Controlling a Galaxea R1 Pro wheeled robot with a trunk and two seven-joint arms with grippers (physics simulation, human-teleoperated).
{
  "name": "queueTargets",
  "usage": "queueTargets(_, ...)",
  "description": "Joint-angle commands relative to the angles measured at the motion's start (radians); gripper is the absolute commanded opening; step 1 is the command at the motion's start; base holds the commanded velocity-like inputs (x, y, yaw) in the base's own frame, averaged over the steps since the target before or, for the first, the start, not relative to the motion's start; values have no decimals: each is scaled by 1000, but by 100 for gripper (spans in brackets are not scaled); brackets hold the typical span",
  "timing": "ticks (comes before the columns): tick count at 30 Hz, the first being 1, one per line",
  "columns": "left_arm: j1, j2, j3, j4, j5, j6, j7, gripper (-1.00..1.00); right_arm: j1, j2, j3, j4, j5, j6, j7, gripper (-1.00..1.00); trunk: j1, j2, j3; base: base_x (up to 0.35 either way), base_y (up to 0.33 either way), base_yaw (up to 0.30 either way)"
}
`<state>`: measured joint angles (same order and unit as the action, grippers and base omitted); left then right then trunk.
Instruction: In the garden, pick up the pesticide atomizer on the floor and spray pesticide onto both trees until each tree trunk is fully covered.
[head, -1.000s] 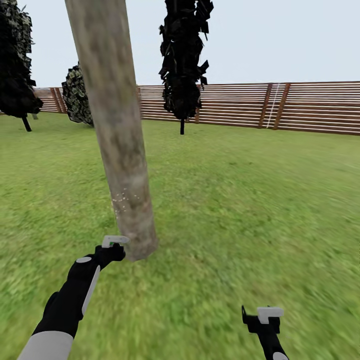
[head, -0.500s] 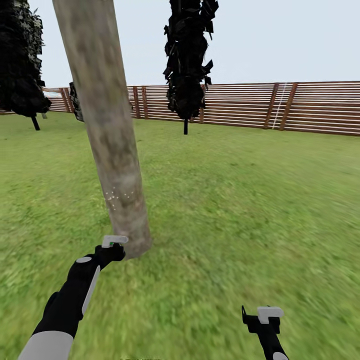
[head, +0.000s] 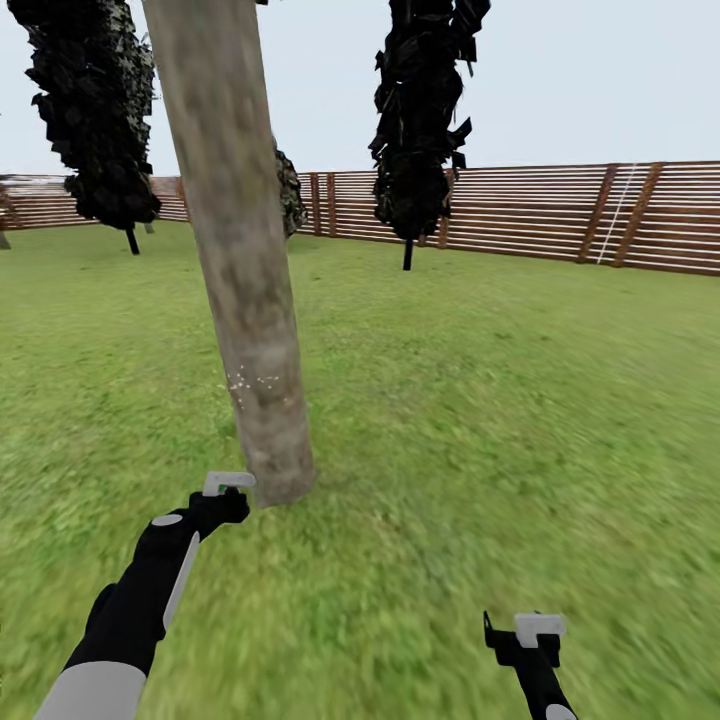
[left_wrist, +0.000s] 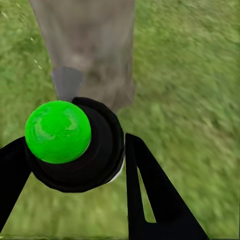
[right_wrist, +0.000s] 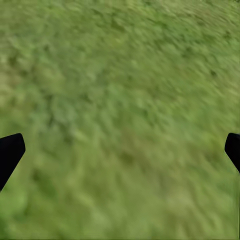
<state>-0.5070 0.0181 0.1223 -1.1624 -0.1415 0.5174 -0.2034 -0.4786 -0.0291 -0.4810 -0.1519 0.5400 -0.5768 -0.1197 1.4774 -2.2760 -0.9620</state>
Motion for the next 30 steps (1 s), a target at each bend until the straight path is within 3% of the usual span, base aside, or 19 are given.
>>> queueTargets(1,0,0,0,6,0,0,0,-100,0,0,0,0,0,0,0,100,0,0,0,0,-273,134)
queueTargets(6,-1,-5,-2,54,5,-3,2,-100,0,0,1,-1,0,0,0,100,0,0,0,0,-273,45)
queueTargets(9,-2,-39,-2,98,2,-5,3,-100,0,0,0,-1,0,0,0,100,0,0,0,0,-268,4)
queueTargets(11,-2,-46,4,125,1,-11,4,-100,0,0,0,0,0,0,0,100,0,0,0,0,-178,1)
queueTargets(13,-1,-32,20,151,2,-14,2,-100,0,0,-1,-1,0,0,0,100,0,0,0,0,-76,0)
queueTargets(17,-1,19,93,170,2,-18,-3,-100,0,-2,-1,-1,0,0,0,100,0,0,0,0,-15,0)
queueTargets(20,-2,29,102,172,2,-21,-4,-100,0,-2,-1,-2,0,0,0,100,0,0,0,0,-2,0)
queueTargets(21,-2,26,100,173,2,-21,-4,-100,0,-2,-1,-2,0,0,0,100,0,0,0,0,0,0)
queueTargets(25,-2,13,-16,211,7,-22,-1,-100,0,-3,-1,-2,0,0,0,100,0,0,0,0,0,0)
queueTargets(29,-2,31,-25,255,5,-24,-2,-100,0,-3,-1,-2,0,0,0,100,0,0,0,26,0,0)
queueTargets(30,-2,52,-10,265,5,-24,-3,-100,0,-3,-1,-2,0,0,0,100,0,0,0,224,5,0)
